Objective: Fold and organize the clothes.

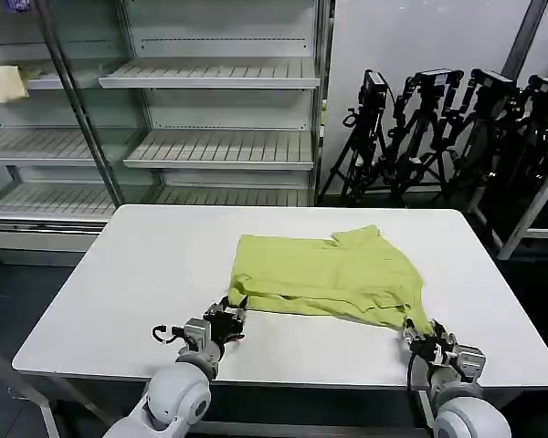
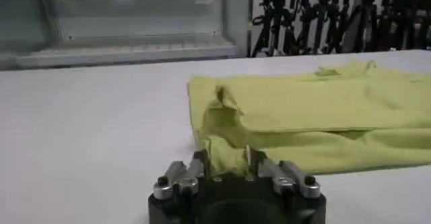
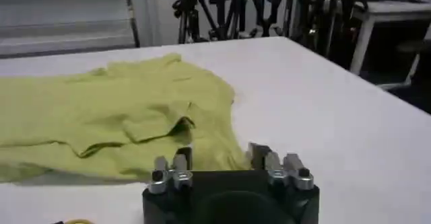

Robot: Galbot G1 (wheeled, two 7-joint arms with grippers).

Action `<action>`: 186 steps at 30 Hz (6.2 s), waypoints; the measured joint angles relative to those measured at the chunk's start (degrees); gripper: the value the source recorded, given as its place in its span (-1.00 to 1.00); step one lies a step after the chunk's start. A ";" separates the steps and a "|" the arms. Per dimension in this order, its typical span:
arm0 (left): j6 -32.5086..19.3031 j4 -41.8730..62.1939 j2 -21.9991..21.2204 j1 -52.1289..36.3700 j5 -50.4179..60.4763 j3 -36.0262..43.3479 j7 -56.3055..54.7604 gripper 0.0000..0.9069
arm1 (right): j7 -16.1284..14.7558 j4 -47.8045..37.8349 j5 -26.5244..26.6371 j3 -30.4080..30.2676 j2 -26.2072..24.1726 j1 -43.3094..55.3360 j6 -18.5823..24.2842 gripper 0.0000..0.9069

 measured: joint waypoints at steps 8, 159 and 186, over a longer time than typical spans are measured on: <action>0.43 -0.57 0.57 0.41 -1.14 -0.43 0.02 -0.82 | -0.20 0.10 1.05 -0.58 -0.36 -0.47 -0.04 -1.00; 0.36 4.22 7.70 -17.90 -19.35 3.57 -5.34 -0.87 | 0.54 -25.70 11.32 -19.12 -6.05 38.25 6.58 -1.00; -0.44 -9.30 14.55 -1.16 -11.14 0.12 -0.64 -0.87 | -4.38 0.05 5.43 -1.60 -7.55 4.48 7.50 -1.00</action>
